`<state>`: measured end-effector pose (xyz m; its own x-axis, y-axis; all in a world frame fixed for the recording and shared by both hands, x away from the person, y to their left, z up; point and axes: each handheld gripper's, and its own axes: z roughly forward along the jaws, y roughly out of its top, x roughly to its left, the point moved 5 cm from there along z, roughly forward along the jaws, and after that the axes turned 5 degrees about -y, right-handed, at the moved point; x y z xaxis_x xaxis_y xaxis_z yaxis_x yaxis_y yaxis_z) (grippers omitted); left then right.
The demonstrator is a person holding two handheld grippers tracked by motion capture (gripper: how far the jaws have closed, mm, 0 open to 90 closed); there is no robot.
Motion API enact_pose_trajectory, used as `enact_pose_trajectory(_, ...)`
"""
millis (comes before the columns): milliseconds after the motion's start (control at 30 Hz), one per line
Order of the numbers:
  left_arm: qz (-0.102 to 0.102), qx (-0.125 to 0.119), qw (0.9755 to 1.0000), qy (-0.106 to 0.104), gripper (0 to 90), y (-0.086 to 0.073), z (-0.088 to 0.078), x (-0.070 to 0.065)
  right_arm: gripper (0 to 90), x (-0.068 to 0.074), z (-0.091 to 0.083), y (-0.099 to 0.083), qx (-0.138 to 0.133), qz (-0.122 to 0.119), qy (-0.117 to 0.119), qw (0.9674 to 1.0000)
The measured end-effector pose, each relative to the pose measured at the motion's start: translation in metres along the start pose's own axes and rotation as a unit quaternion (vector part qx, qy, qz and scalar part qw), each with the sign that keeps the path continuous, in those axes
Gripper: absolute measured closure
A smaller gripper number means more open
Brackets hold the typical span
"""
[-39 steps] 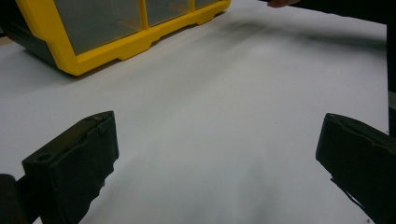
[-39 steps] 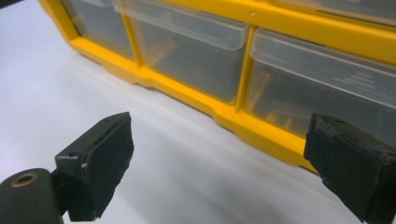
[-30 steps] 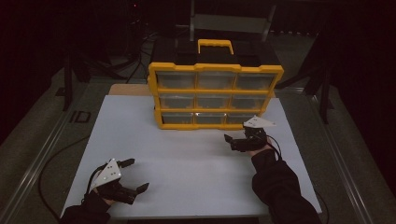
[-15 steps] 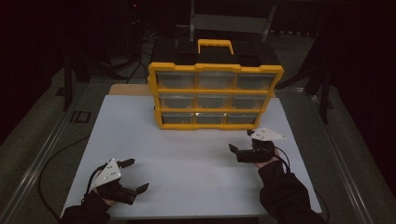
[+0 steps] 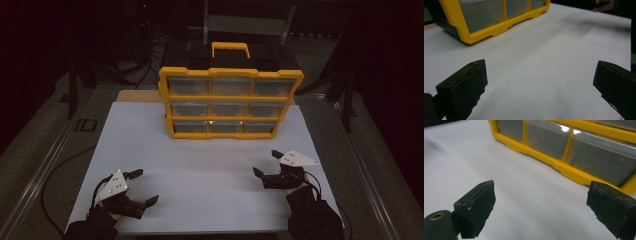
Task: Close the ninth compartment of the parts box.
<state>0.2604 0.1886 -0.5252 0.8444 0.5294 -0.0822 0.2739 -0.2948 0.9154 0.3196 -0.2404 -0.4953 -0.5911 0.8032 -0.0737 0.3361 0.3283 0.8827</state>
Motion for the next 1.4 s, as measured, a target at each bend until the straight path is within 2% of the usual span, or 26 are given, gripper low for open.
enact_pose_trajectory(33,0.001,-0.003,1.0,0.001,0.0,0.0,0.0,0.0,8.1,-0.001,-0.003,-0.003,-0.007,0.01,0.003,0.9999)
enact_pose_trajectory(100,0.004,0.01,0.9999,0.001,0.0,-0.002,0.001,0.0,8.2,-0.002,-0.005,-0.01,0.004,0.004,-0.006,1.0)
enact_pose_trajectory(167,-0.001,0.003,1.0,-0.002,0.0,-0.002,0.001,0.0,8.1,-0.004,-0.007,-0.016,0.004,0.012,0.003,0.9999)
enact_pose_trajectory(200,0.006,0.008,0.9999,0.006,0.0,-0.002,0.001,0.001,8.1,-0.005,-0.007,-0.018,0.009,0.009,-0.004,0.9999)
enact_pose_trajectory(233,0.003,0.003,1.0,0.005,0.0,-0.002,0.0,0.001,8.1,-0.005,-0.01,-0.02,0.004,0.017,0.002,0.9998)
enact_pose_trajectory(300,-0.001,-0.001,1.0,0.003,0.0,-0.001,-0.001,0.001,8.1,-0.005,-0.012,-0.02,0.0,0.018,0.003,0.9998)
enact_pose_trajectory(333,0.01,0.003,0.9999,0.013,0.0,-0.001,-0.002,0.001,8.1,-0.006,-0.014,-0.023,0.004,0.002,-0.015,0.9999)
enact_pose_trajectory(367,0.002,-0.004,1.0,0.007,0.0,-0.001,-0.003,0.001,8.1,-0.007,-0.016,-0.023,-0.007,0.016,-0.006,0.9998)
enact_pose_trajectory(400,-0.003,-0.004,1.0,0.006,0.0,-0.002,-0.004,0.002,8.1,-0.007,-0.017,-0.025,-0.005,0.02,-0.007,0.9998)
enact_pose_trajectory(433,-0.002,-0.002,0.9999,0.014,0.0,-0.003,-0.004,0.003,8.1,-0.009,-0.018,-0.027,0.001,0.005,-0.021,0.9998)
enact_pose_trajectory(500,-0.013,-0.009,0.9999,0.002,0.0,-0.003,-0.005,0.004,8.1,-0.01,-0.02,-0.032,-0.006,0.022,-0.013,0.9996)
enact_pose_trajectory(567,-0.011,-0.005,0.9999,0.012,0.0,-0.005,-0.005,0.005,8.1,-0.012,-0.02,-0.04,0.009,0.002,-0.035,0.9994)
enact_pose_trajectory(600,-0.008,-0.004,0.9999,0.006,0.0,-0.005,-0.005,0.005,8.1,-0.013,-0.021,-0.042,0.0,0.013,-0.03,0.9995)
enact_pose_trajectory(633,-0.007,0.001,0.9999,0.013,0.0,-0.006,-0.005,0.006,8.1,-0.013,-0.023,-0.042,-0.005,0.027,-0.019,0.9995)
enact_pose_trajectory(700,-0.009,-0.008,0.9999,0.006,0.0,-0.004,-0.004,0.004,8.1,-0.014,-0.024,-0.045,0.003,0.003,-0.047,0.9989)
enact_pose_trajectory(733,0.0,-0.002,0.9999,0.011,0.0,-0.004,-0.003,0.004,8.1,-0.014,-0.027,-0.046,-0.008,0.02,-0.04,0.999)
enact_pose_trajectory(767,-0.004,-0.004,0.9999,0.011,0.0,-0.004,-0.003,0.004,8.1,-0.014,-0.027,-0.046,-0.01,0.03,-0.033,0.999)
enact_pose_trajectory(800,-0.011,-0.011,0.9999,0.002,0.0,-0.004,-0.004,0.003,8.1,-0.015,-0.027,-0.047,-0.003,0.016,-0.051,0.9986)
enact_pose_trajectory(833,-0.006,-0.005,0.9999,0.008,0.0,-0.004,-0.004,0.004,8.1,-0.015,-0.027,-0.047,-0.005,0.017,-0.055,0.9983)
enact_pose_trajectory(867,-0.001,0.0,0.9999,0.014,0.0,-0.005,-0.004,0.004,8.1,-0.016,-0.027,-0.048,-0.005,0.034,-0.039,0.9986)
enact_pose_trajectory(900,-0.004,-0.006,0.9999,0.009,0.0,-0.005,-0.004,0.004,8.1,-0.016,-0.026,-0.049,0.002,0.036,-0.039,0.9986)
enact_pose_trajectory(933,-0.005,-0.006,0.9999,0.007,0.0,-0.006,-0.004,0.003,8.1,-0.015,-0.025,-0.051,0.008,0.022,-0.048,0.9986)
enact_pose_trajectory(967,0.001,-0.002,0.9999,0.013,0.0,-0.006,-0.003,0.003,8.1,-0.015,-0.024,-0.053,0.01,0.021,-0.042,0.9988)
enact_pose_trajectory(1000,0.004,-0.003,0.9999,0.014,0.0,-0.006,-0.003,0.003,8.1,-0.014,-0.023,-0.054,0.011,0.032,-0.033,0.9989)
enact_pose_trajectory(1167,0.002,-0.005,0.9999,0.009,0.0,-0.006,-0.002,0.002,8.1,-0.012,-0.018,-0.057,0.017,0.015,-0.027,0.9994)
enact_pose_trajectory(1400,0.005,-0.002,1.0,0.008,0.0,-0.007,-0.001,0.002,8.1,-0.01,-0.017,-0.056,0.014,0.008,-0.019,0.9997)
